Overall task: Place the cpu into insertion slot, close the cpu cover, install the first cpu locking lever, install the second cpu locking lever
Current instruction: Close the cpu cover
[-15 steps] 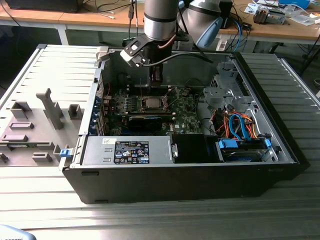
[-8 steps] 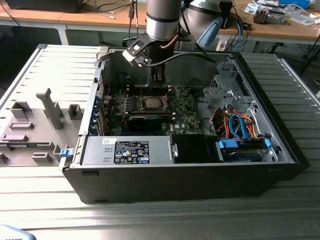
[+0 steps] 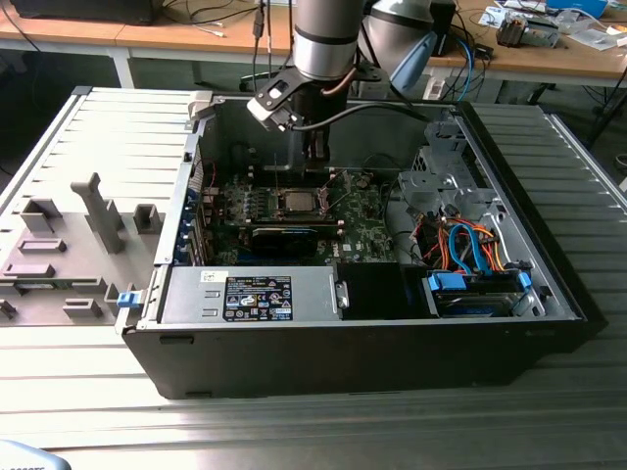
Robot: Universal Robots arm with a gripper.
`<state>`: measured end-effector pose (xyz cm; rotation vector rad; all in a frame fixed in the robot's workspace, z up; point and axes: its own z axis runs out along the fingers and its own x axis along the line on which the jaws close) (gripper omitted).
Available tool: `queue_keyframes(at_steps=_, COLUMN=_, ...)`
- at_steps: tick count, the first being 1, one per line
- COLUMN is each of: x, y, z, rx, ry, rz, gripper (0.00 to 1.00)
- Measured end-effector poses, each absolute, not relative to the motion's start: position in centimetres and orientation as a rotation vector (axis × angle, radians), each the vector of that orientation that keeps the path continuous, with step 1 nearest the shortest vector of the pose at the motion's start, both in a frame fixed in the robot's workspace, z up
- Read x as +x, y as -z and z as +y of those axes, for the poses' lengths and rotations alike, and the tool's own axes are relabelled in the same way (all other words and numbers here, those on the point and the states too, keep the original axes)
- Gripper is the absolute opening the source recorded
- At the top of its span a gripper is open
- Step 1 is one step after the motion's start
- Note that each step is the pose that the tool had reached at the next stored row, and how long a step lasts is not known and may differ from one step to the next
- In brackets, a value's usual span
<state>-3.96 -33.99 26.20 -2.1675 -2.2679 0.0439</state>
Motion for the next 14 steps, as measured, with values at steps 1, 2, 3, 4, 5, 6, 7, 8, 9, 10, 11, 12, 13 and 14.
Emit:
queue_keyframes(at_steps=1, x=-3.8, y=-26.2, z=-34.0, rx=-2.168, ry=-0.044, rz=-2.268, gripper=0.11)
queue_keyframes(at_steps=2, x=-3.7, y=-26.2, z=-34.0, rx=-2.168, ry=-0.044, rz=-2.268, gripper=0.11)
queue_keyframes(at_steps=3, x=-3.4, y=-26.2, z=-34.0, rx=-2.167, ry=-0.044, rz=-2.267, gripper=0.11)
queue_keyframes(at_steps=4, x=-3.2, y=-26.2, z=-34.0, rx=-2.167, ry=-0.045, rz=-2.267, gripper=0.11)
queue_keyframes(at_steps=5, x=-3.0, y=-26.2, z=-34.0, rx=-2.167, ry=-0.045, rz=-2.267, gripper=0.11)
queue_keyframes(at_steps=6, x=-2.9, y=-26.2, z=-34.0, rx=-2.167, ry=-0.045, rz=-2.267, gripper=0.11)
queue_keyframes(at_steps=7, x=-2.7, y=-26.2, z=-34.0, rx=-2.167, ry=-0.046, rz=-2.267, gripper=0.11)
queue_keyframes(at_steps=8, x=-2.5, y=-26.2, z=-34.0, rx=-2.167, ry=-0.046, rz=-2.267, gripper=0.11)
queue_keyframes(at_steps=9, x=-2.4, y=-26.2, z=-34.0, rx=-2.167, ry=-0.046, rz=-2.267, gripper=0.11)
queue_keyframes(at_steps=10, x=-2.3, y=-26.2, z=-34.0, rx=-2.167, ry=-0.046, rz=-2.267, gripper=0.11)
queue_keyframes(at_steps=11, x=-2.3, y=-26.2, z=-34.0, rx=-2.166, ry=-0.046, rz=-2.267, gripper=0.11)
queue_keyframes(at_steps=12, x=-2.2, y=-26.2, z=-34.0, rx=-2.167, ry=-0.046, rz=-2.267, gripper=0.11)
queue_keyframes(at_steps=13, x=-2.1, y=-26.2, z=-34.0, rx=-2.166, ry=-0.046, rz=-2.267, gripper=0.11)
queue_keyframes(at_steps=14, x=-2.1, y=-26.2, z=-34.0, rx=-2.166, ry=-0.046, rz=-2.267, gripper=0.11)
